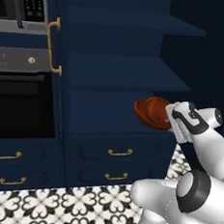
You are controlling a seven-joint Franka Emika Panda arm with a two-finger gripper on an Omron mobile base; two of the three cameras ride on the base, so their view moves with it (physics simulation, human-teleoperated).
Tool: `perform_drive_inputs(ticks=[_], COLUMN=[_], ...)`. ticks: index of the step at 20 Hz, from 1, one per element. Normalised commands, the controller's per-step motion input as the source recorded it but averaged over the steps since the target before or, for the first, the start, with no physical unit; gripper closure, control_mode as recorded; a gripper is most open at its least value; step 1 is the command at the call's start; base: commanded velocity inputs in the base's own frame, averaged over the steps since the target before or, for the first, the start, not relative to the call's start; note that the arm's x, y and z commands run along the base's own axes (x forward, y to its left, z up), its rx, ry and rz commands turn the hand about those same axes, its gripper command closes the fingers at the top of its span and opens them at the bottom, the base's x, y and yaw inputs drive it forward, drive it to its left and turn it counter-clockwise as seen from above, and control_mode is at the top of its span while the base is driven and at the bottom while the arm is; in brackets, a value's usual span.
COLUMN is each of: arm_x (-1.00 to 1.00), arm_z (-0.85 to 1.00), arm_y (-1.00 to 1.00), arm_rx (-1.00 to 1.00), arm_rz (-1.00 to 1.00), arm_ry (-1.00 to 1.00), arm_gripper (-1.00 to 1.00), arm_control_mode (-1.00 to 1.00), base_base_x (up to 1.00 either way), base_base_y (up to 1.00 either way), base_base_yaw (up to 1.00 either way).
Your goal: Pick up the bowls on the counter and stack them on top of one another in the open cabinet. Place the smaller bowl on top of the larger bowl.
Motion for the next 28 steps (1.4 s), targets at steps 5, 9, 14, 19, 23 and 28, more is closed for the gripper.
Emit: perform_drive_inputs(ticks=[5, 9, 14, 19, 23, 28], arm_x=[0.00, 0.00, 0.00, 0.00, 0.00, 0.00], arm_z=[0.00, 0.00, 0.00, 0.00, 0.00, 0.00], arm_y=[0.00, 0.00, 0.00, 0.00, 0.00, 0.00], arm_rx=[0.00, 0.00, 0.00, 0.00, 0.00, 0.00], arm_rz=[0.00, 0.00, 0.00, 0.00, 0.00, 0.00], arm_ry=[0.00, 0.00, 0.00, 0.00, 0.00, 0.00], arm_gripper=[1.00, 1.00, 1.00, 1.00, 1.00, 1.00], arm_control_mode=[1.00, 1.00, 1.00, 1.00, 1.00, 1.00], base_base_x=[0.98, 0.98, 0.60, 0.20, -0.04, -0.04], base_base_y=[0.49, 0.16, 0.01, 0.00, 0.00, 0.00], base_base_yaw=[-0.20, -0.09, -0.01, 0.06, 0.19, 0.28])
